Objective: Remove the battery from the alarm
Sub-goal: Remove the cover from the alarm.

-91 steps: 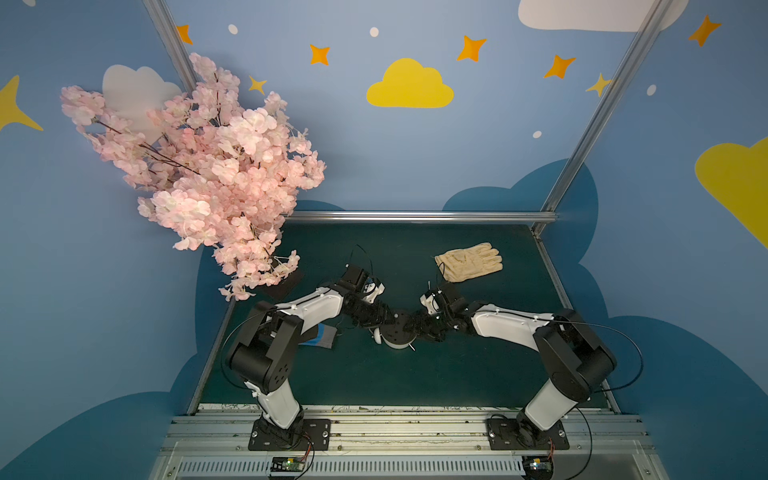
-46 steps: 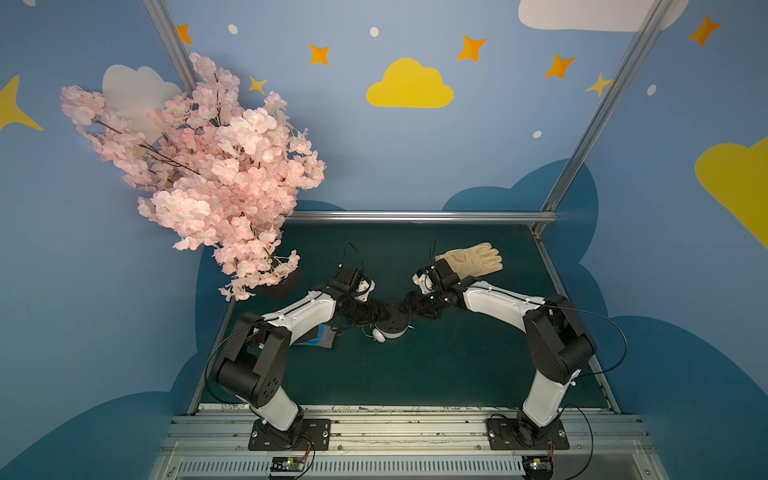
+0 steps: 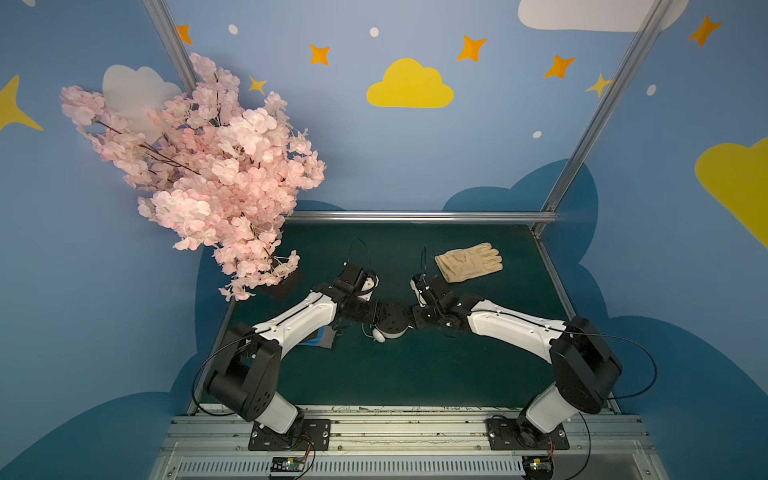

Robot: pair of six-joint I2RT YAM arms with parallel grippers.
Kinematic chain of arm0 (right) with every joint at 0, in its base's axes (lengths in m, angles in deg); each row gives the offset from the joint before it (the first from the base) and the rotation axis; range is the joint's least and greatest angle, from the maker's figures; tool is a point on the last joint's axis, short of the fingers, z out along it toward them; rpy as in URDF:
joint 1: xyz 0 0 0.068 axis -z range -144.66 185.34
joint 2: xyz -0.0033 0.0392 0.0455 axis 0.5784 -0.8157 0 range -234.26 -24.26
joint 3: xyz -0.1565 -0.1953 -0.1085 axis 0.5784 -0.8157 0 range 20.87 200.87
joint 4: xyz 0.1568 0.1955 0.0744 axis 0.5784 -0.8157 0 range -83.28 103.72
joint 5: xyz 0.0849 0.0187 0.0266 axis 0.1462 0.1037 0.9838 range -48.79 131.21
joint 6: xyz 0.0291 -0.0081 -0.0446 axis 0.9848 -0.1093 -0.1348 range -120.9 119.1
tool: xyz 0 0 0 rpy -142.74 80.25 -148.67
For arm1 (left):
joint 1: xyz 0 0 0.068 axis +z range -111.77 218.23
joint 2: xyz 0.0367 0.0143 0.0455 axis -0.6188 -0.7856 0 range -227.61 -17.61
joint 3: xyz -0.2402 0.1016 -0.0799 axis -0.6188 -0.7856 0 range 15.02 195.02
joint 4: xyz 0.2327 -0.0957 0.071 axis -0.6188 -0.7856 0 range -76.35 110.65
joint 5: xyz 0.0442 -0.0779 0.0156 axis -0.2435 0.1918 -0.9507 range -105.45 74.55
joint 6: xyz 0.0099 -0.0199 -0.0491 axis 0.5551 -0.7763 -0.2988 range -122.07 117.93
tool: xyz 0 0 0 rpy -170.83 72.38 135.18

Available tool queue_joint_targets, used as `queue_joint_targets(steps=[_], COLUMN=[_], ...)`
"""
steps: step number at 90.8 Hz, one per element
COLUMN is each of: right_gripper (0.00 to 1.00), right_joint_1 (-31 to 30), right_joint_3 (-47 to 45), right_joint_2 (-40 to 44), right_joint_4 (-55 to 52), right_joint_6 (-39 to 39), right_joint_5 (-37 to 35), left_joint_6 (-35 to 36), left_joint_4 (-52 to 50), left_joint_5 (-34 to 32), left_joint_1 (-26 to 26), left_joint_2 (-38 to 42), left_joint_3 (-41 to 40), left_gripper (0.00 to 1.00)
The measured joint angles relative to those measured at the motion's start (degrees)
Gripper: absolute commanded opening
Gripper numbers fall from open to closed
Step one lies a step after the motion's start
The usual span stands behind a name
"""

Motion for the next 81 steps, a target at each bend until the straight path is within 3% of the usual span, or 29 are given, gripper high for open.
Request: queue_joint_targets(steps=[31, 81], right_gripper=[0.45, 0.39], right_joint_1=[-2.29, -6.1], right_joint_3=[-4.52, -0.37], right_joint_2=[-1.57, -5.29], right_joint_4=[10.93, 8.74], right_joint_6=[-3.15, -7.89], right_joint_5=[-7.5, -17.81], left_joint_6=[1.01, 0.81], left_joint_4=[0.55, 2.36], left_joint_5=[-3.34, -1.9], left_joint_1=[-0.52, -0.15], left_joint_2=[-1.55, -3.74], left_joint_3=[-0.15, 0.98], left_gripper=[0.68, 0.67])
